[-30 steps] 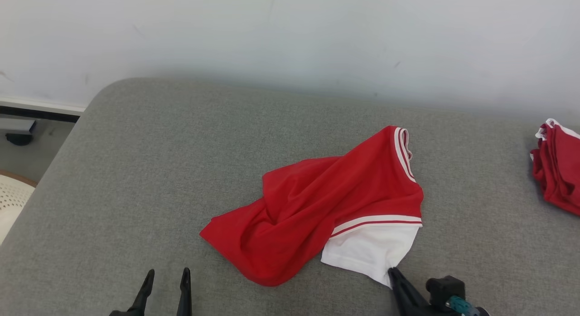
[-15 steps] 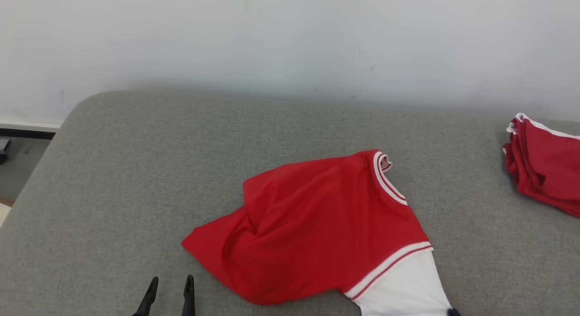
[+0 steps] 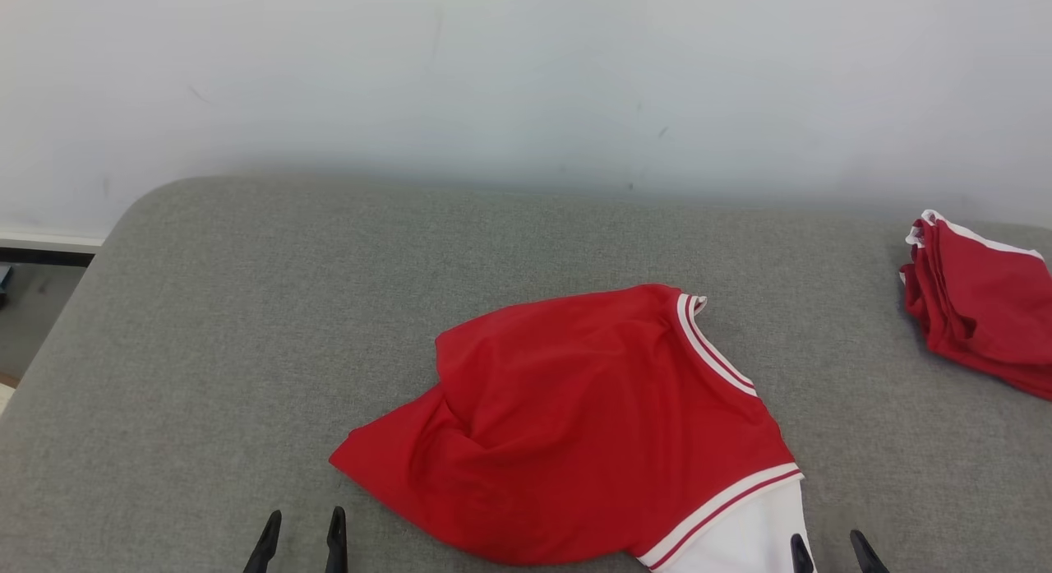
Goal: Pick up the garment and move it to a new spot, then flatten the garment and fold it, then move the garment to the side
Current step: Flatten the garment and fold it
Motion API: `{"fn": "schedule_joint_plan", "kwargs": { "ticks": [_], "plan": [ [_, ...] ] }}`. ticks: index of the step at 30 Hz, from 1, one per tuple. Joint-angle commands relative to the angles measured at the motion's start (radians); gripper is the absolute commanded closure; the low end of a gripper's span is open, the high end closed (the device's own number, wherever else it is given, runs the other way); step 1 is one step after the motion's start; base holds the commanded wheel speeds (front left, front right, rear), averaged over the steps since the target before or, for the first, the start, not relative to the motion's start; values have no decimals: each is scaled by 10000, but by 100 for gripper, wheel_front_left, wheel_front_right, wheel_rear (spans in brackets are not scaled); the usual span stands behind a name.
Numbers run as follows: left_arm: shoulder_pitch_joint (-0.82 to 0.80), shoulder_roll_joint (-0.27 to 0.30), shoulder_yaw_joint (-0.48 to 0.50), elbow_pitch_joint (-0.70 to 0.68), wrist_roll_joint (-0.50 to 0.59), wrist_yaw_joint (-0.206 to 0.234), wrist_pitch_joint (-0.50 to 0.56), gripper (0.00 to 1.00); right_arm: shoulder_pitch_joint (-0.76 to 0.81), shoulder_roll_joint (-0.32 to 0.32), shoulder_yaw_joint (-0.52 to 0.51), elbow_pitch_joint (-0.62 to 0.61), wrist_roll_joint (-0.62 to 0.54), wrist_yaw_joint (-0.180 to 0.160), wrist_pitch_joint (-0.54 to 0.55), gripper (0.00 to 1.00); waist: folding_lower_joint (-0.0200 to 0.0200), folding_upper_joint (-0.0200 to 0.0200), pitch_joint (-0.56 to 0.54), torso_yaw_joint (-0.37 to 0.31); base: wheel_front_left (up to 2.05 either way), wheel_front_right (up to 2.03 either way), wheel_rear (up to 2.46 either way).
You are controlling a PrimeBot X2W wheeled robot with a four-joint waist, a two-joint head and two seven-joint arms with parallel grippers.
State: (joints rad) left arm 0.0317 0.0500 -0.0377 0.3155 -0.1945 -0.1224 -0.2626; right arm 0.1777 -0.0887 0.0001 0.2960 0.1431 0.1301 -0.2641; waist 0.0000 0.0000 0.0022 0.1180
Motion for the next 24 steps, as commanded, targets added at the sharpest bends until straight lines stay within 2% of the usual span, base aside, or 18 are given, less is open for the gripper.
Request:
{"fn": "schedule_joint_plan", "kwargs": {
  "ticks": [1, 8, 15, 24],
  "plan": [
    [73, 8, 35, 30, -2, -2, -28, 0, 32, 81, 5, -335, -105, 11, 5, 0, 0, 0, -23, 7, 0, 0, 0],
    [8, 3, -169, 30, 12, -47, -28, 0, -125, 316, 268, -1318, 35, 11, 4, 0, 0, 0, 60, -133, 0, 0, 0],
    [-237, 9, -679, 218, -125, -76, -28, 0, -427, 386, 893, -1222, 414, 11, 4, 0, 0, 0, 205, -409, 0, 0, 0],
    [-816, 9, -1060, 1471, -525, 52, -28, 0, -663, 381, 1466, -1121, 747, 11, 4, 0, 0, 0, 476, -873, 0, 0, 0]
  ]
}}
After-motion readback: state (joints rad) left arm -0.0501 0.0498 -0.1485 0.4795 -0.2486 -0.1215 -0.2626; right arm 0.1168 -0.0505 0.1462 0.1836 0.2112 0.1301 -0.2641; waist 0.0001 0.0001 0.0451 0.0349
